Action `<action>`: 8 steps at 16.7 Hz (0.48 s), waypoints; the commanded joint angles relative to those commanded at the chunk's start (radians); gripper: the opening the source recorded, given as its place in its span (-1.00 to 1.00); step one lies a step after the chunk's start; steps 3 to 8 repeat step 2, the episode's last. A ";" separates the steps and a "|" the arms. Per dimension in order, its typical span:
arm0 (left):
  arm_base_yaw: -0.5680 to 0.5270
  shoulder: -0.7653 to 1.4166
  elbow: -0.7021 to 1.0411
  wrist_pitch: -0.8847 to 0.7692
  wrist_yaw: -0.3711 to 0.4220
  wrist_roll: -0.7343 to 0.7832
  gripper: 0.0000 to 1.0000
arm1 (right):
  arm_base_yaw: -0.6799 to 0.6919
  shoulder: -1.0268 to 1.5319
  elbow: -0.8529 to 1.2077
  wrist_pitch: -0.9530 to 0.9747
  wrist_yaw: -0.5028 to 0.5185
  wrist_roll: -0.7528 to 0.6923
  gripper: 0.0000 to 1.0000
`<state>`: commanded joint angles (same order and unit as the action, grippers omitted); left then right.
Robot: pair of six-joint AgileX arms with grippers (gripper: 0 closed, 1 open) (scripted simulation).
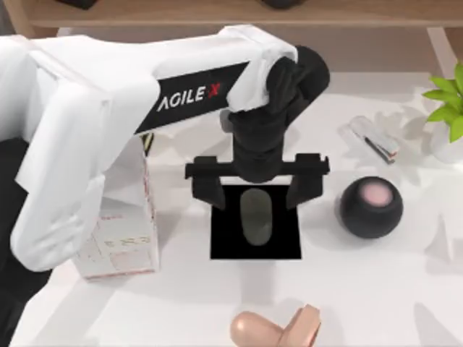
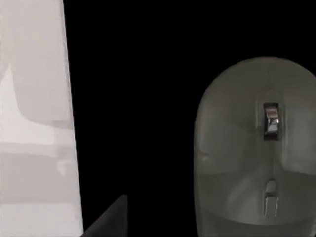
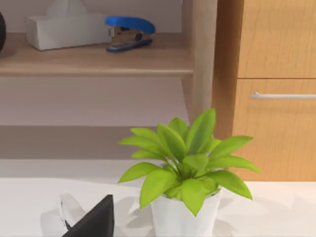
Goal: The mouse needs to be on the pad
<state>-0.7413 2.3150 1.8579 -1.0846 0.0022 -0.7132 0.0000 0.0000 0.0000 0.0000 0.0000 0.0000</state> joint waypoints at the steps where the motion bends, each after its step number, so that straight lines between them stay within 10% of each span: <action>1: 0.000 0.000 0.000 0.000 0.000 0.000 1.00 | 0.000 0.000 0.000 0.000 0.000 0.000 1.00; 8: 0.000 0.000 0.000 0.000 0.000 0.000 1.00 | 0.000 0.000 0.000 0.000 0.000 0.000 1.00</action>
